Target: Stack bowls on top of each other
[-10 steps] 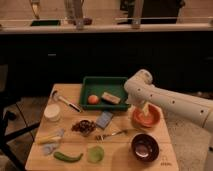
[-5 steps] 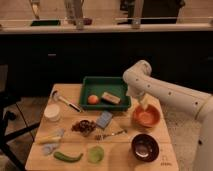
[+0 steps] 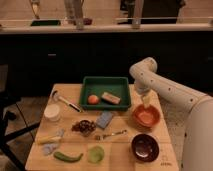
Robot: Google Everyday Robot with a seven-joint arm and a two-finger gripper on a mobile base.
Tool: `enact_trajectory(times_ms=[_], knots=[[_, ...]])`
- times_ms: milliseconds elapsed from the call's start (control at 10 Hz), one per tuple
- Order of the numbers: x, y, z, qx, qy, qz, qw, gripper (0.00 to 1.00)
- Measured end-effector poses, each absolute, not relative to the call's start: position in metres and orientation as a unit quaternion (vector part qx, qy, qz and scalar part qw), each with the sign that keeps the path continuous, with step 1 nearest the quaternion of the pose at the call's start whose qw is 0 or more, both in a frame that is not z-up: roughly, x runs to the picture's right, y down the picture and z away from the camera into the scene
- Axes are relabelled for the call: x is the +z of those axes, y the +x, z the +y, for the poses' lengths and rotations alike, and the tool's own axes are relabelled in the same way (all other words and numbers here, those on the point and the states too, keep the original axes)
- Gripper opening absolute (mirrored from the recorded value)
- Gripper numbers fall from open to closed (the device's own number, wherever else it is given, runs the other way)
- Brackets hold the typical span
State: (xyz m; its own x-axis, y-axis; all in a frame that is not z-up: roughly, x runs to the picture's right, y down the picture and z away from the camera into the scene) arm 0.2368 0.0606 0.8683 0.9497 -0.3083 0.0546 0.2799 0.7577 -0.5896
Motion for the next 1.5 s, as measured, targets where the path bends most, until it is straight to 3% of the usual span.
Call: enact_trajectory(times_ms=[1200,1300,1500], knots=[[0.915,0.271,0.119,-0.036,-0.378,-0.038,0.924,0.80],[0.916,0.272,0.122,-0.034,-0.382,-0.039,0.923,0.75],[0.917,0.273,0.127,-0.035,-0.384,-0.040,0.922,0.56]])
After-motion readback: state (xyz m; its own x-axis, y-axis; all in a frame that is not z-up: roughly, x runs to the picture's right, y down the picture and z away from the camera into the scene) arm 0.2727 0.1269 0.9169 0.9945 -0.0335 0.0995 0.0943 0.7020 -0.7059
